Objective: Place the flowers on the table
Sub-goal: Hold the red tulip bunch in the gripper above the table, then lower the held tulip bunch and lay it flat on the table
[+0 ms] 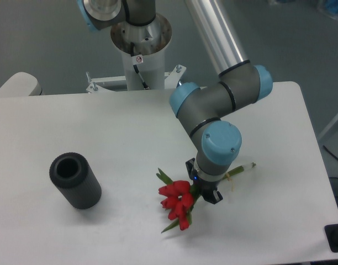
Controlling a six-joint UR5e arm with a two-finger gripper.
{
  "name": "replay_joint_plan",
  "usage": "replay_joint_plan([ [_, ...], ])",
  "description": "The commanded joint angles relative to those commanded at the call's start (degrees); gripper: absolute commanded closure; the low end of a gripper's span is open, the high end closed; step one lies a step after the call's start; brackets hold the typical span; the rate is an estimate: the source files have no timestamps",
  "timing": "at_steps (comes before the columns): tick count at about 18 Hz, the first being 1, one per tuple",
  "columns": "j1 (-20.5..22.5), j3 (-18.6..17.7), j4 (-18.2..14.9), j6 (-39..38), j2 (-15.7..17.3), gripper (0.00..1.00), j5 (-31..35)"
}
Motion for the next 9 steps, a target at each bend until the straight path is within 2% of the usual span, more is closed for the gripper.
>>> replay_joint_plan([
  [4,-0.1,-6.0,0.1,5.0,3.7,0.86,1.5],
  [9,-0.6,-11.9,0.4,6.8,7.2,0.85,3.4],
])
